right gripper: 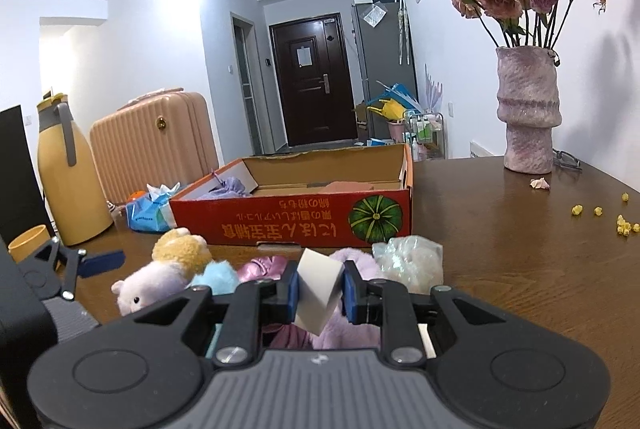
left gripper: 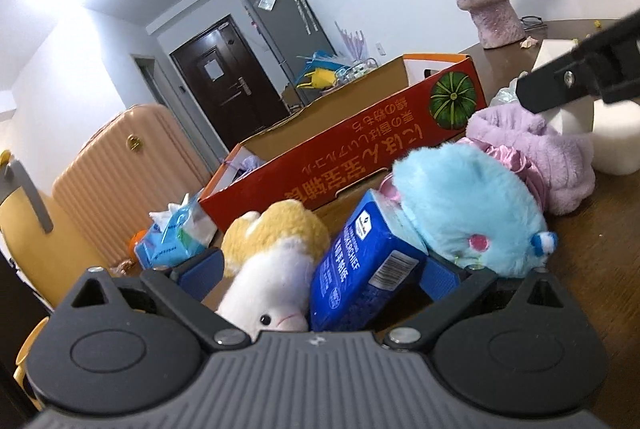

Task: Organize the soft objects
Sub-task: 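Grasp the blue milk carton with the left gripper while the right gripper holds the wedge, then carry the carton and wedge in both grippers over the cardboard box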

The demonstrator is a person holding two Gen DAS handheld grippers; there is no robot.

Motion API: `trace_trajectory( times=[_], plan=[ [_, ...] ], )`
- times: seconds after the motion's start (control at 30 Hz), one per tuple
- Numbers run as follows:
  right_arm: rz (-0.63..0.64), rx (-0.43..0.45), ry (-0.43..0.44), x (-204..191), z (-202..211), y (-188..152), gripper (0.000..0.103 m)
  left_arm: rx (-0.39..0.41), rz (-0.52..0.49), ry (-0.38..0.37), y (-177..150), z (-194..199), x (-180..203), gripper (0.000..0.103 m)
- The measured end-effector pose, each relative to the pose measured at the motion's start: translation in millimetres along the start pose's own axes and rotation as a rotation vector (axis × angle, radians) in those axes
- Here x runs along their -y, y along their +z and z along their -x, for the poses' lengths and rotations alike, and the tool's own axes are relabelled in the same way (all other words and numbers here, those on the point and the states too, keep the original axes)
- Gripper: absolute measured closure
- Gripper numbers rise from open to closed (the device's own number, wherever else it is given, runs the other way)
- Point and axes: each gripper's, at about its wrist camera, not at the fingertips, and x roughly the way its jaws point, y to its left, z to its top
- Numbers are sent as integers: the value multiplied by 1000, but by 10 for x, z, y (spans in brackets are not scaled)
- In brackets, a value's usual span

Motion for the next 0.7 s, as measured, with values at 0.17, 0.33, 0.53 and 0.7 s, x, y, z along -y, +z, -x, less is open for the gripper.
trace_trajectory(
  times=[0.17,0.33,0.53,0.7],
  plan=[
    [5,-13,-14,-9,-34,-25,82,19,9,-66,-12,7,-31,68],
    [6,-13,-36,0,-38,-43,81,13,62,-87,4,7,-139,78],
    [12,-8,-51,3,-33,-48,81,14,144,-98,16,29,-300,79],
    [20,-2,-59,-11,-34,-49,81,48,174,-103,34,122,-373,79]
  ],
)
